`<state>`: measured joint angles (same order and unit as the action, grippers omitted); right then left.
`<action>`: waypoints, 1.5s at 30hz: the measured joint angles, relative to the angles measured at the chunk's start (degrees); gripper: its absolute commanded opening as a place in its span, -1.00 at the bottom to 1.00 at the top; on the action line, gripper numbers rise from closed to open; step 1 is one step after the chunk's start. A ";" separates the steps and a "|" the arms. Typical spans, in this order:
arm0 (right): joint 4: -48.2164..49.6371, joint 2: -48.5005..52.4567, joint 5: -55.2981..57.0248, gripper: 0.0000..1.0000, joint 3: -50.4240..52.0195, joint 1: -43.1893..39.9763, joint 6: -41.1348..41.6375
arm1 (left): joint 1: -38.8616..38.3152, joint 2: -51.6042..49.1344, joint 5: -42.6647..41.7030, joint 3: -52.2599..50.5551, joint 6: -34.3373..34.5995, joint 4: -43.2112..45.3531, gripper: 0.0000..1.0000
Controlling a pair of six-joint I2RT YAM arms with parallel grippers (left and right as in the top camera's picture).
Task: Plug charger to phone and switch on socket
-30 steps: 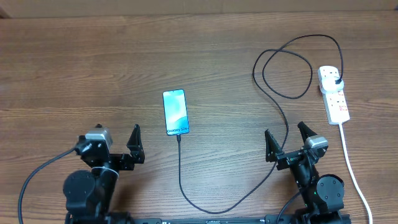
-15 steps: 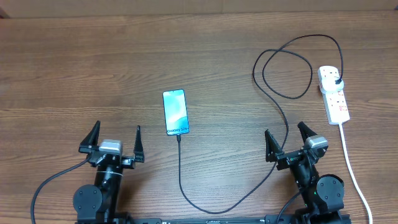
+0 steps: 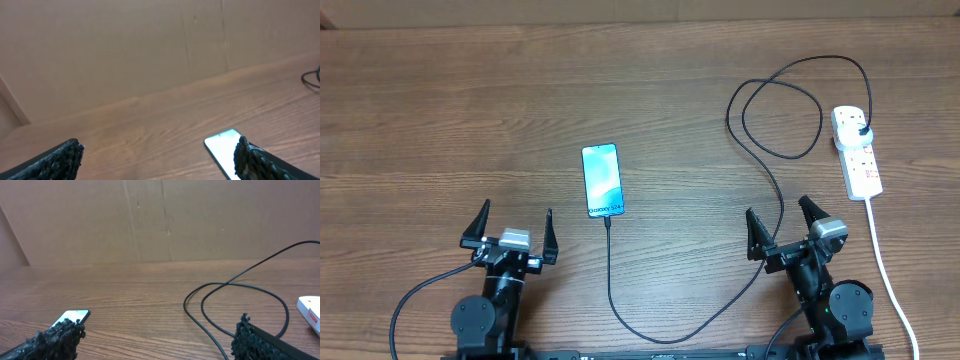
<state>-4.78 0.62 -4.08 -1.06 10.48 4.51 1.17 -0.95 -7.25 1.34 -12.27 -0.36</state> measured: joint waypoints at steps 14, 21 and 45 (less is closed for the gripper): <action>0.02 0.00 0.00 1.00 0.00 0.00 -0.04 | 0.00 0.07 0.02 -0.76 -0.37 -3.41 0.99; 0.02 0.00 0.00 1.00 0.00 0.02 0.00 | 0.00 0.07 0.02 -0.76 -0.37 -3.41 1.00; 0.00 0.00 0.00 1.00 0.00 0.02 -0.04 | 0.00 0.07 0.02 -0.76 -0.37 -3.41 0.99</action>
